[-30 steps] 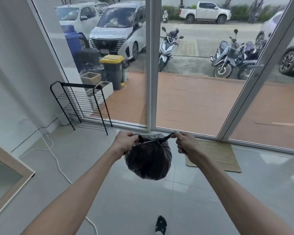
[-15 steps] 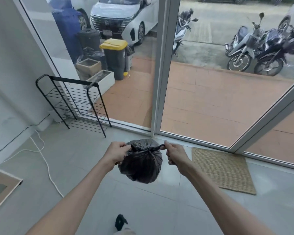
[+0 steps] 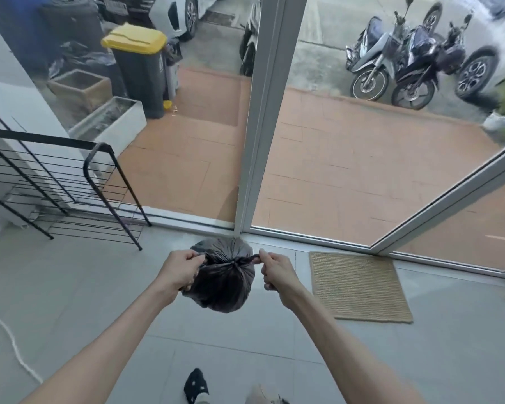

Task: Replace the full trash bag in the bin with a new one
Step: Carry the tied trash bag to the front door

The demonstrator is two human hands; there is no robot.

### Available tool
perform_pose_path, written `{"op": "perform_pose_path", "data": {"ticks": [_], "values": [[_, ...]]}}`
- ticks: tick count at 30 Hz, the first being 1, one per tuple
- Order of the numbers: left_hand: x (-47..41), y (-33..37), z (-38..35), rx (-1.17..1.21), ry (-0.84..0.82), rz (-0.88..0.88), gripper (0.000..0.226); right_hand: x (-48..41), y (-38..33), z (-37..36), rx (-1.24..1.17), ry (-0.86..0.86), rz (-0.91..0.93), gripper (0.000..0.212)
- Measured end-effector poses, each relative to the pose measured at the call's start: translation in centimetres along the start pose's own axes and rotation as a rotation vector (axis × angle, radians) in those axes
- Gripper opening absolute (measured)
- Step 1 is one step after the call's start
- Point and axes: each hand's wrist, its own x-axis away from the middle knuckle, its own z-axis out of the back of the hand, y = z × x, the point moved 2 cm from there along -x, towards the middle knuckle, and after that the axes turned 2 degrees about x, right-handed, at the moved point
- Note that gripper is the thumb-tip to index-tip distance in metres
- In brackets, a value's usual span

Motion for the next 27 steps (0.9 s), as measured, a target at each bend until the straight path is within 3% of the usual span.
{"op": "perform_pose_path", "data": {"ticks": [11,17,27], "values": [[-10.2,-1.1,-0.7,-0.069,0.06,0.097,0.027,-11.3,1.8,-2.1,-0.046,0.018,-0.145,0.032],[-18.8,-6.3,-4.1,-0.075,0.122,0.216,0.033,-21.2,7.2,-3.1,-0.072,-0.008,-0.246,0.028],[-32.0,-16.8,-10.5,0.017,0.008,0.406,0.021,-35.8,17.9,-4.0,0.013,-0.061,-0.373,0.026]]}}
